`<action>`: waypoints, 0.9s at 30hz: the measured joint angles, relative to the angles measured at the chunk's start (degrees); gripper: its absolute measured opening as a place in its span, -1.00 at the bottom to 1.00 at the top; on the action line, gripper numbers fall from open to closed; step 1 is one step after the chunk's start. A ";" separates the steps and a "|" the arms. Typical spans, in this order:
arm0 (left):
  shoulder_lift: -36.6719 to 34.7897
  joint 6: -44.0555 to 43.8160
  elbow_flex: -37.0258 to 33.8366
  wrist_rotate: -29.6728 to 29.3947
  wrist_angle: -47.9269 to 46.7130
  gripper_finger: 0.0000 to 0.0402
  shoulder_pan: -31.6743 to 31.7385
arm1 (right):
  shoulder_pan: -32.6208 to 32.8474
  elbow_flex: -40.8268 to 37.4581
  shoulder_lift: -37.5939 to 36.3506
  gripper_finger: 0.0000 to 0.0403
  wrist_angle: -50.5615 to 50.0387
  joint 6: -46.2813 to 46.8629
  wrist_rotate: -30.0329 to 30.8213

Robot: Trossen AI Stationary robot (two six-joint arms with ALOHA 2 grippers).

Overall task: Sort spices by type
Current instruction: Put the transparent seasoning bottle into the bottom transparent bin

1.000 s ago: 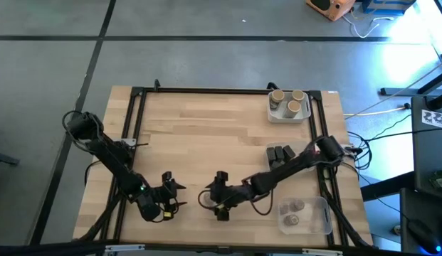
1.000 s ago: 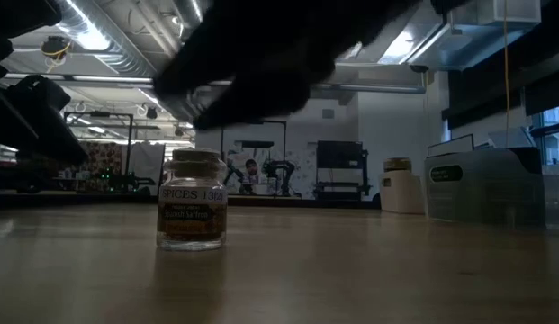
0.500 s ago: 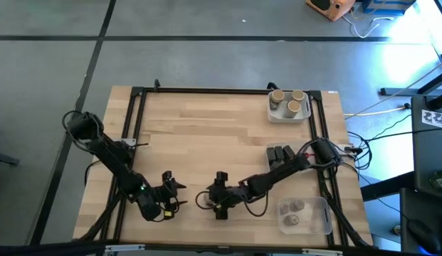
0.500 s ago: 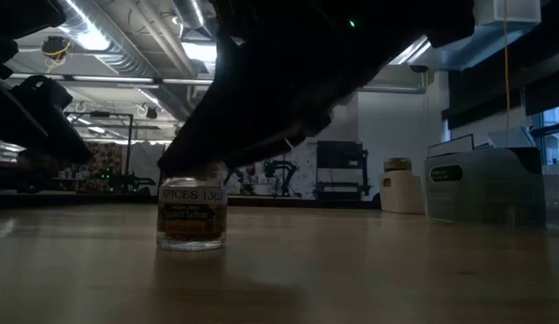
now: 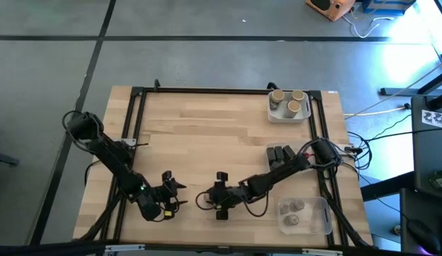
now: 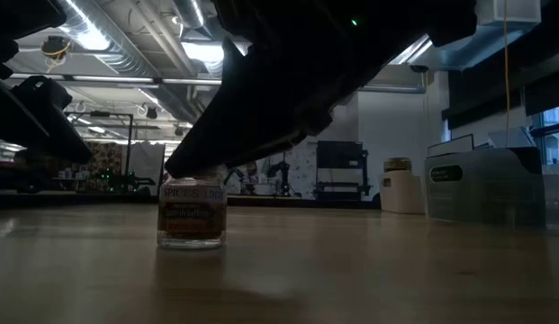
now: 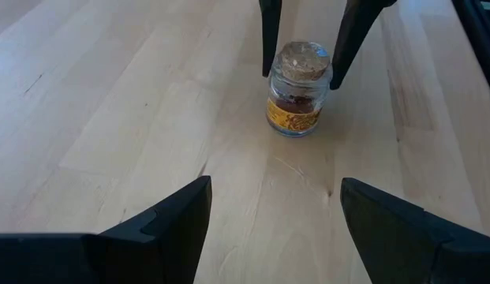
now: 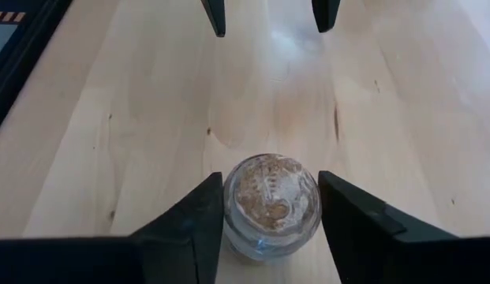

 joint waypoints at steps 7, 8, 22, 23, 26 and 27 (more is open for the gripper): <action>0.00 -0.83 0.00 -0.04 0.05 0.32 0.11 | 1.93 -0.02 -5.80 -0.12 -9.74 1.07 1.51; 0.00 -0.83 0.00 -0.04 0.07 0.32 0.21 | 2.54 0.00 -6.86 -0.12 -11.82 1.19 2.17; 0.00 -0.33 0.04 -0.13 2.02 0.32 2.22 | 12.52 -0.02 -21.21 -0.12 -38.58 19.11 8.58; 0.00 -0.30 0.04 -0.13 1.91 0.32 2.31 | 13.49 -0.02 -21.92 -0.12 -39.63 21.05 9.20; 0.00 0.39 0.04 -0.11 1.95 0.32 2.92 | 16.66 -0.02 -23.56 -0.12 -44.62 27.43 11.79; 0.00 0.46 0.04 -0.11 1.93 0.32 3.14 | 17.79 -0.02 -24.06 -0.12 -46.06 29.91 12.77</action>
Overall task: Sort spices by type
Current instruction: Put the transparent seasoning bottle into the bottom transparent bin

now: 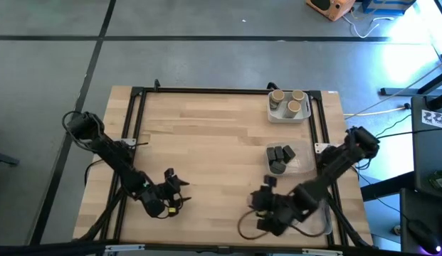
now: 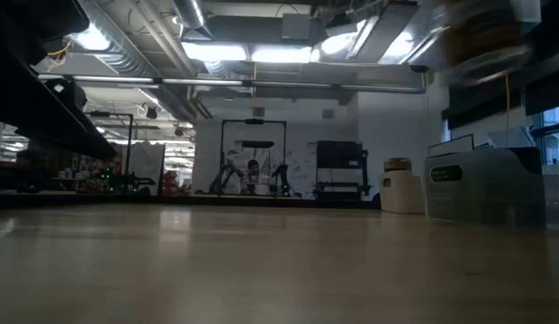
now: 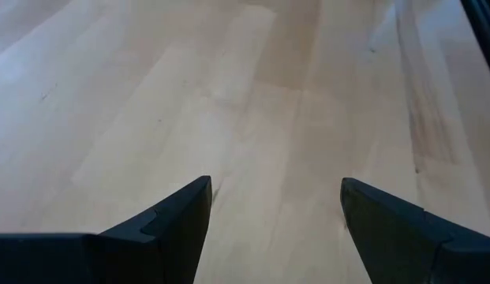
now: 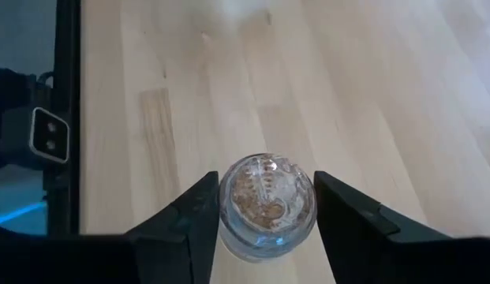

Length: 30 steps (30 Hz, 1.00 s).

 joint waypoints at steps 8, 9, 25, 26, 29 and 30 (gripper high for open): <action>0.02 0.65 0.00 0.02 0.79 0.32 2.16 | 10.42 0.00 -2.70 -0.12 -14.62 23.67 7.51; 0.02 1.22 0.00 0.04 1.31 0.32 2.44 | 11.77 0.00 -2.78 -0.12 -16.56 27.15 8.03; 0.02 6.46 -0.02 0.15 6.64 0.32 5.75 | 26.75 -3.04 -2.54 -0.11 -32.74 66.85 -4.81; 0.02 6.74 -0.02 0.15 6.93 0.32 5.92 | 27.25 -3.78 -2.54 -0.11 -32.42 68.09 -5.80; 0.02 7.46 -0.01 0.15 7.24 0.32 6.24 | 28.58 -5.79 -2.54 -0.11 -31.13 71.21 -7.84; 0.02 7.49 -0.02 0.15 7.15 0.32 6.26 | 28.91 -6.27 -2.54 -0.11 -30.67 72.01 -8.28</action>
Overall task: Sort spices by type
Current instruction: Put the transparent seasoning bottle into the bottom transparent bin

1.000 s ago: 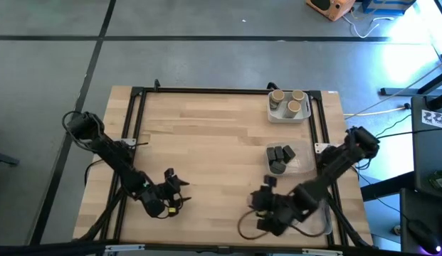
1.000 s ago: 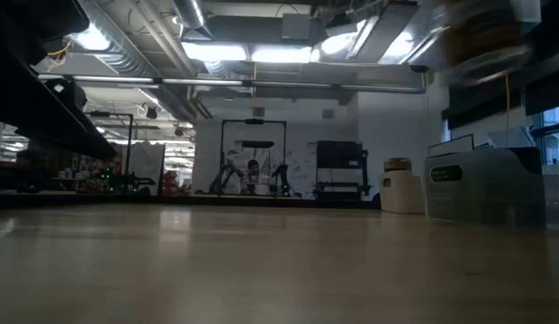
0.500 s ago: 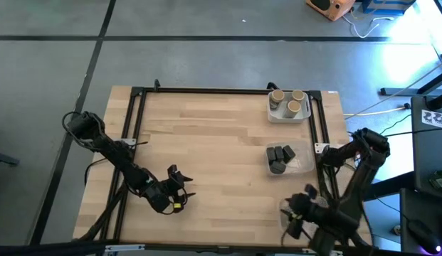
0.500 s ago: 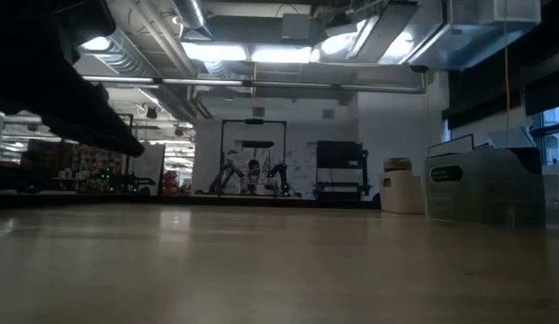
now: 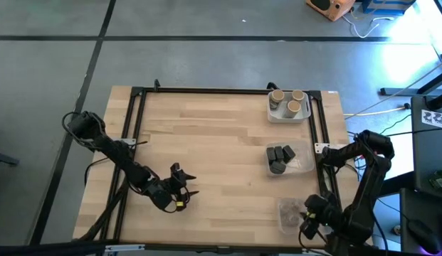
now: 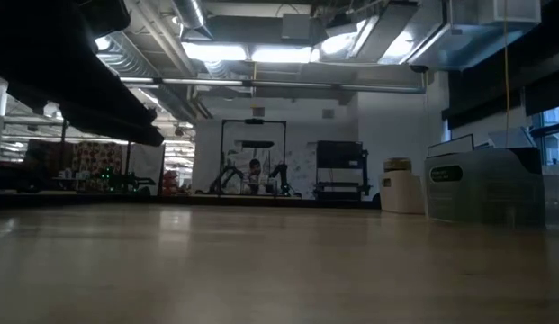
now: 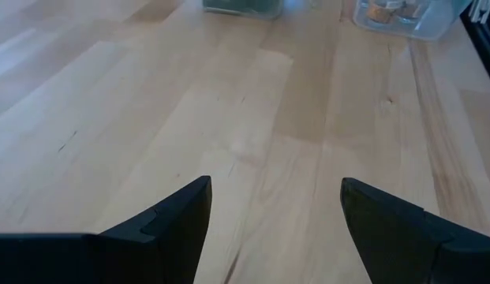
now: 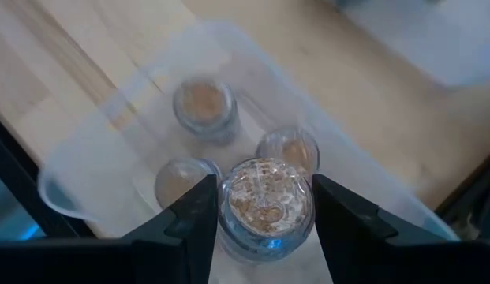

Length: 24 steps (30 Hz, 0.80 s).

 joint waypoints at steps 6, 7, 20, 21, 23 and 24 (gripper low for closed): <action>0.00 -0.02 0.00 -0.01 0.06 0.32 -0.02 | 0.23 -3.68 0.00 -0.11 5.03 0.13 -2.48; 0.00 -0.02 0.00 0.00 0.05 0.32 0.00 | 0.23 -4.39 0.00 -0.11 5.71 0.13 -2.60; 0.00 -0.13 0.00 -0.07 0.00 0.32 -0.01 | 0.18 -11.93 0.04 -0.11 13.85 -0.37 2.96; 0.00 -0.13 0.00 -0.09 0.00 0.32 0.00 | 0.18 -12.03 0.04 -0.11 13.80 -0.82 3.38; 0.00 -0.11 0.00 -0.09 0.00 0.32 0.00 | 0.18 -12.03 0.04 -0.11 13.73 -1.69 4.38; 0.00 -0.11 0.00 -0.09 0.00 0.32 0.00 | 0.18 -12.03 0.10 -0.10 13.74 -1.69 4.60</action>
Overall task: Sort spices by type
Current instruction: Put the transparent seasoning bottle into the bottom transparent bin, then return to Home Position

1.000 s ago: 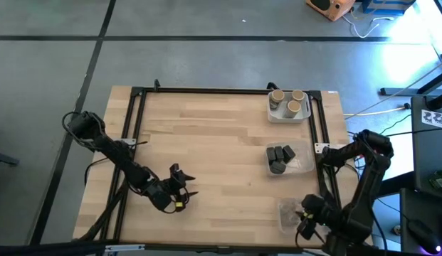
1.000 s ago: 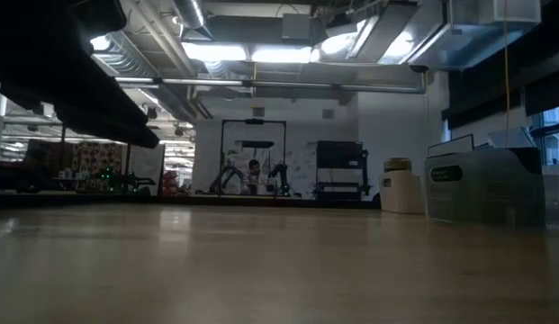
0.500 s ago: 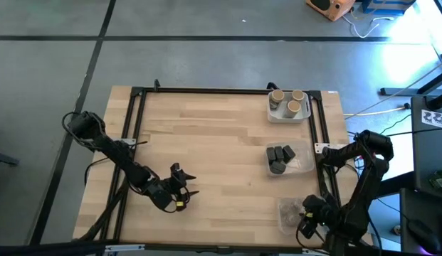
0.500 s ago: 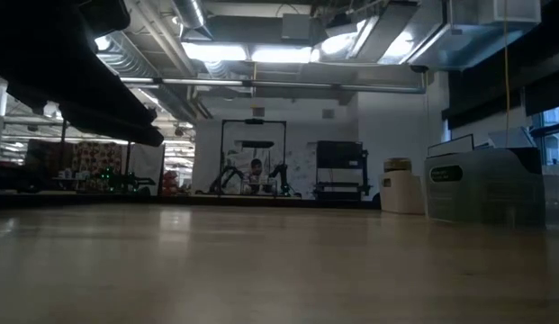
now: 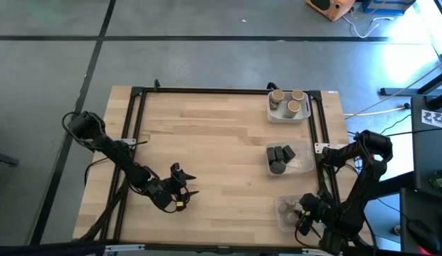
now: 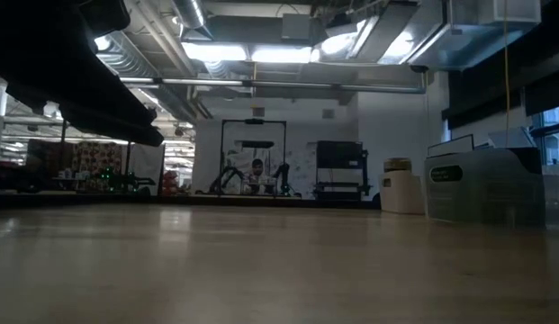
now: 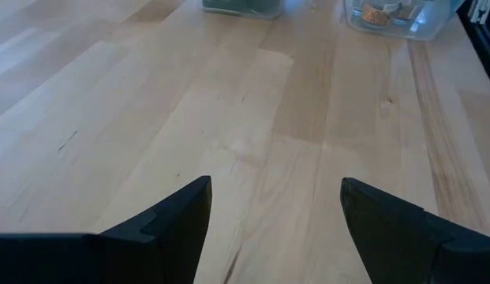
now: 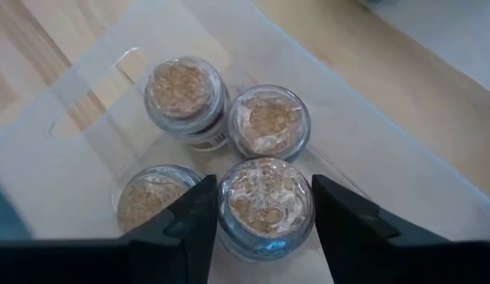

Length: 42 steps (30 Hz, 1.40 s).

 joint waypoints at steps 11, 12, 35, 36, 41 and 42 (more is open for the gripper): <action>0.00 -0.02 0.00 0.00 -0.02 0.32 -0.02 | 0.00 0.00 0.20 0.16 0.05 0.00 -0.58; 0.00 0.00 0.00 0.00 -0.02 0.32 -0.02 | 0.00 0.00 0.20 0.16 0.05 0.00 -0.64; -7.55 9.03 -0.02 3.57 -0.66 0.18 0.96 | -23.14 13.21 -2.19 0.15 0.94 -48.02 1.24; -8.53 10.27 -0.02 3.59 -1.02 0.13 1.33 | -25.45 13.22 -2.39 0.13 2.10 -52.89 0.43; -14.15 16.05 0.00 3.61 -5.72 -0.10 3.75 | -37.36 13.22 -3.87 -0.13 8.85 -75.78 -6.51; -15.25 17.01 0.00 3.61 -6.96 -0.15 4.43 | -39.72 13.22 -4.08 -0.20 9.93 -79.60 -8.29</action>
